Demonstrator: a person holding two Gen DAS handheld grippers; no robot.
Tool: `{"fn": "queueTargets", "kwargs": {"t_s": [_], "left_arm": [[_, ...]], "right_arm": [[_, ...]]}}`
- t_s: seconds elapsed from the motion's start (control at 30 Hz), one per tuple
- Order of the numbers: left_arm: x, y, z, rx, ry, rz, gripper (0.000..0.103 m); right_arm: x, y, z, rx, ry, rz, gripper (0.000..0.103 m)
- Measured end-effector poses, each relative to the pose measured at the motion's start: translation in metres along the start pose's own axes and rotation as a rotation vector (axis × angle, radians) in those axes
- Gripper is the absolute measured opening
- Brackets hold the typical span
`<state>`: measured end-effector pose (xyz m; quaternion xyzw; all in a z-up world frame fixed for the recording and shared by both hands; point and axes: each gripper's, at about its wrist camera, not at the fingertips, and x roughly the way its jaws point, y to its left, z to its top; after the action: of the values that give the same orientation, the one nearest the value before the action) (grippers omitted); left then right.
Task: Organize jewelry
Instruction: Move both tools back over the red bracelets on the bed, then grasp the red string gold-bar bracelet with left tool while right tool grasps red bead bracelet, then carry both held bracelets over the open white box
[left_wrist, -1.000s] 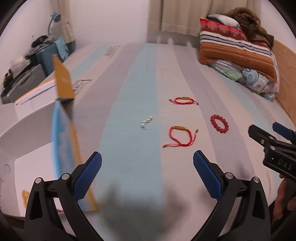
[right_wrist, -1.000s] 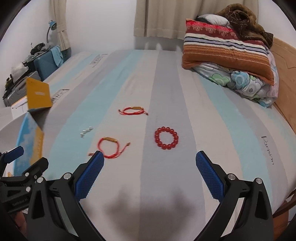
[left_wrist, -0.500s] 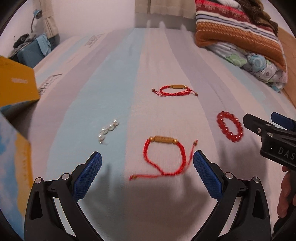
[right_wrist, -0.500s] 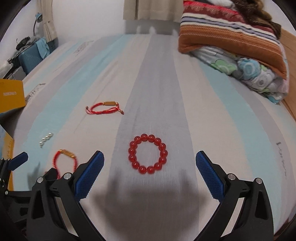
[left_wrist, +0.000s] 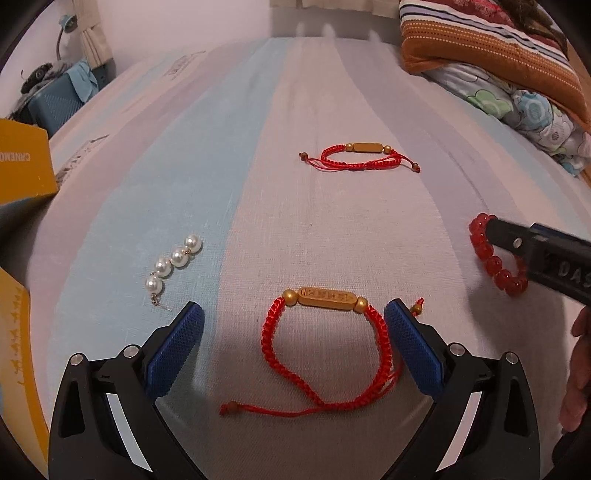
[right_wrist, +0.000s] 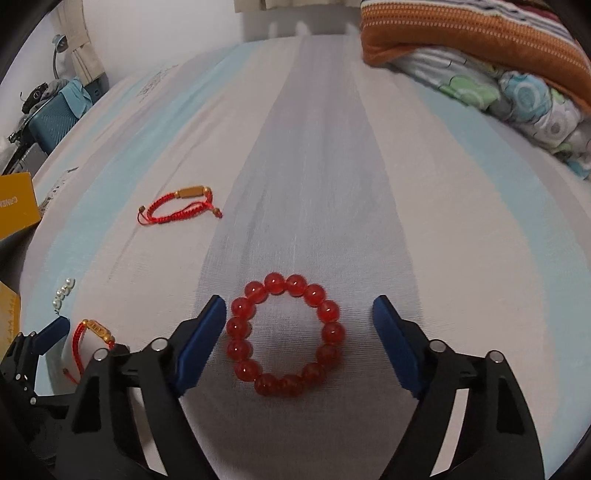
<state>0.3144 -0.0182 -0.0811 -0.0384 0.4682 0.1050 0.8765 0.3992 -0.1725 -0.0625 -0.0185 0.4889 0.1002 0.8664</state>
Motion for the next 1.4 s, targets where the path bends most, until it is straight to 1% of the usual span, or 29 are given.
{"fn": "queueTargets", "kwargs": {"t_s": [0.1,0.17,0.23,0.3,0.4,0.47,0.5,0.6,0.63,0.77,0.83,0.87,0.9,0.97,1.13,1.4], "left_arm": [[0.001,0.001,-0.001,-0.005,0.006,0.004,0.091],[-0.002,0.001,-0.001,0.001,0.004,0.011,0.085],[-0.003,0.0,-0.001,0.007,0.002,0.01,0.075],[-0.005,0.002,-0.002,0.002,0.004,0.005,0.068],[-0.007,0.002,0.0,-0.001,0.008,0.003,0.055],[-0.009,0.004,0.001,-0.009,0.012,0.001,0.044],[-0.01,0.005,0.001,-0.012,0.015,0.003,0.042],[-0.012,0.006,0.001,-0.011,0.018,0.003,0.041],[-0.013,0.005,0.001,-0.005,0.016,0.008,0.041],[-0.015,0.001,0.001,0.011,0.01,0.022,0.041],[-0.016,0.0,0.001,0.015,0.011,0.022,0.041],[-0.016,-0.002,0.001,0.017,0.011,0.022,0.041],[-0.017,-0.003,0.001,0.02,0.01,0.022,0.041],[-0.019,-0.004,0.001,0.024,0.01,0.02,0.041],[-0.024,-0.004,-0.001,0.029,0.009,0.013,0.04],[-0.039,-0.004,0.002,0.035,-0.005,0.008,0.041]], "right_arm": [[0.007,0.001,-0.001,0.003,0.007,0.019,0.072],[0.01,0.003,-0.003,-0.007,0.006,0.026,0.066],[0.011,0.005,-0.004,-0.009,0.007,0.024,0.059],[0.011,0.007,-0.005,-0.023,0.003,0.016,0.054],[0.012,0.009,-0.007,-0.034,-0.002,0.009,0.048],[0.012,0.01,-0.007,-0.036,-0.003,0.002,0.041],[0.011,0.01,-0.007,-0.036,-0.004,0.0,0.037],[0.01,0.008,-0.007,-0.03,-0.005,0.003,0.027],[0.009,0.007,-0.007,-0.025,-0.005,0.004,0.025],[0.006,0.002,-0.005,0.0,-0.005,0.018,0.024],[0.004,0.001,-0.004,0.005,-0.007,0.019,0.022],[0.002,0.0,-0.003,0.006,-0.013,0.018,0.016],[-0.001,0.0,-0.002,0.008,-0.02,0.015,0.013],[-0.005,-0.002,0.0,0.01,-0.033,0.0,0.013],[-0.008,-0.007,0.001,0.027,-0.015,0.014,0.013],[-0.028,-0.012,0.008,0.053,-0.039,0.048,0.013]]}}
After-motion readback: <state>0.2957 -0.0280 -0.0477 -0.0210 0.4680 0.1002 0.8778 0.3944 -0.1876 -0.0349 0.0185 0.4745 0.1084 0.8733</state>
